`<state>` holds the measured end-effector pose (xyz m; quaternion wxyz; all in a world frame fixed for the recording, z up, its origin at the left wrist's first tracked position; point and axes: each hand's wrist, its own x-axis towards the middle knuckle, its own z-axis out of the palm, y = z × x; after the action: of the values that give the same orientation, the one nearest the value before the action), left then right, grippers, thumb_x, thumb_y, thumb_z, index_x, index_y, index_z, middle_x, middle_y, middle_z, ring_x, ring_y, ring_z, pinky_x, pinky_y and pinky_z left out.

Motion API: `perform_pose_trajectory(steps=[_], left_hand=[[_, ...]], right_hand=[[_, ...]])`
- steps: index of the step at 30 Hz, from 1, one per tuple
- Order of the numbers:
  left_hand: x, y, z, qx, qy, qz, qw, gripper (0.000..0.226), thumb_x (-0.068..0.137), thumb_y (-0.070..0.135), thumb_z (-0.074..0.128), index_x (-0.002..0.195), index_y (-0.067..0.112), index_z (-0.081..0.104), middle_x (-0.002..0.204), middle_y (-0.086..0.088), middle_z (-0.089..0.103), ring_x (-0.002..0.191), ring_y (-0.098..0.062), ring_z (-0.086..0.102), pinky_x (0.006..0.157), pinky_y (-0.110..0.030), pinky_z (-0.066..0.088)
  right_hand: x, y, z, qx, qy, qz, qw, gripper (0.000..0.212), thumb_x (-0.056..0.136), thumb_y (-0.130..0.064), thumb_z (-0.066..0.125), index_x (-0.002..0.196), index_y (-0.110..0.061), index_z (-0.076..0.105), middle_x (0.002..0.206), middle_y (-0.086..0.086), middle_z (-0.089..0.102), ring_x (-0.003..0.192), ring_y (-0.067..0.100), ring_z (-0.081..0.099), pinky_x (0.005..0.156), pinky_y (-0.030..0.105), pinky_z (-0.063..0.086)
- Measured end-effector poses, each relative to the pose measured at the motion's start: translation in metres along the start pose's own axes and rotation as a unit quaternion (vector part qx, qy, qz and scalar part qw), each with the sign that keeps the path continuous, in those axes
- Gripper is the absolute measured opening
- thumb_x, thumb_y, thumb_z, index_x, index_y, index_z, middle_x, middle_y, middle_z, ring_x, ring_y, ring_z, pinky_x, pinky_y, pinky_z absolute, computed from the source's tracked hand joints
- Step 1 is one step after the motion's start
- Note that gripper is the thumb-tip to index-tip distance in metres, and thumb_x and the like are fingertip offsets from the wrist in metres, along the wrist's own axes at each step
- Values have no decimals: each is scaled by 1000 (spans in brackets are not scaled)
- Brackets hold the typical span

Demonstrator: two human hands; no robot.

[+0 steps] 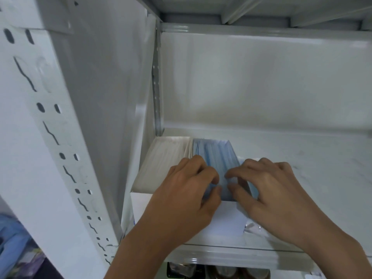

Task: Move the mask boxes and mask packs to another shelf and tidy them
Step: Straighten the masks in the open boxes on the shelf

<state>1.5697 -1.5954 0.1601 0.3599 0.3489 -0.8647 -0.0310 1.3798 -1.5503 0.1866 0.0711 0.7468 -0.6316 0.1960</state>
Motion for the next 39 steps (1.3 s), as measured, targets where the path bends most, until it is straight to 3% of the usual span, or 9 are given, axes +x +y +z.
perform_pose_trajectory(steps=[4, 9, 15, 19, 24, 26, 29, 36, 39], left_hand=[[-1, -1, 1, 1, -3, 0, 1000, 17, 93, 33, 53, 92, 20, 64, 93, 8, 56, 83, -9, 51, 74, -29, 48], [-2, -1, -1, -2, 5, -2, 1000, 11, 92, 27, 57, 91, 19, 64, 93, 8, 58, 83, -6, 48, 73, -17, 40], [-3, 0, 0, -8, 9, 2, 1000, 11, 93, 26, 59, 96, 19, 67, 97, 8, 58, 85, -6, 51, 76, -18, 42], [-2, 1, 2, -1, 2, -1, 1000, 14, 95, 24, 56, 97, 16, 67, 100, 3, 60, 86, -11, 55, 83, -24, 48], [0, 1, -3, -8, -31, 18, 999, 23, 98, 20, 40, 102, 17, 63, 96, 7, 63, 84, -8, 55, 89, -24, 44], [0, 0, -4, -18, -31, 8, 999, 25, 95, 16, 41, 104, 16, 64, 98, 6, 65, 86, -9, 56, 91, -22, 42], [-1, 0, -2, 7, -32, -4, 999, 22, 90, 14, 49, 103, 16, 67, 99, 5, 67, 88, -11, 60, 93, -29, 47], [1, 5, -4, 26, -69, -5, 997, 33, 92, 22, 34, 106, 20, 64, 105, 9, 62, 84, -10, 60, 82, -31, 51], [-1, 4, -8, -5, -35, -28, 999, 28, 90, 16, 44, 109, 20, 64, 115, 12, 58, 87, -8, 60, 71, -27, 53]], right_hand=[[9, -8, -1, 19, -37, -3, 999, 27, 88, -52, 38, 95, -44, 63, 67, -15, 60, 74, 5, 52, 80, 32, 38], [18, -11, -3, 118, -60, 59, 989, 28, 77, -26, 64, 98, -39, 75, 69, -15, 69, 71, 4, 59, 70, 23, 38], [18, -12, -9, -25, 43, 50, 998, 16, 72, -34, 62, 74, -28, 75, 59, -6, 66, 71, 13, 57, 79, 35, 45], [16, -16, 5, -19, -59, -13, 998, 24, 90, -39, 42, 85, -33, 64, 71, -10, 60, 78, 7, 48, 85, 33, 38], [5, -9, 7, 38, -16, -12, 999, 43, 97, -54, 24, 124, -45, 56, 116, -23, 47, 111, 2, 41, 102, 36, 31], [1, -9, 8, 70, -53, -28, 996, 52, 96, -62, 16, 135, -47, 48, 135, -30, 40, 132, -5, 30, 120, 42, 13], [-4, -4, 11, 89, -89, -32, 992, 63, 93, -72, 6, 141, -50, 40, 145, -34, 33, 140, -12, 19, 123, 41, -10], [-6, -3, 16, 85, -32, -57, 994, 54, 102, -61, 19, 127, -35, 58, 150, -16, 35, 145, -4, 16, 122, 23, 1], [-5, -6, 16, 102, -30, -77, 991, 45, 103, -57, 24, 128, -34, 55, 129, -29, 45, 128, -6, 37, 114, 22, 22]])
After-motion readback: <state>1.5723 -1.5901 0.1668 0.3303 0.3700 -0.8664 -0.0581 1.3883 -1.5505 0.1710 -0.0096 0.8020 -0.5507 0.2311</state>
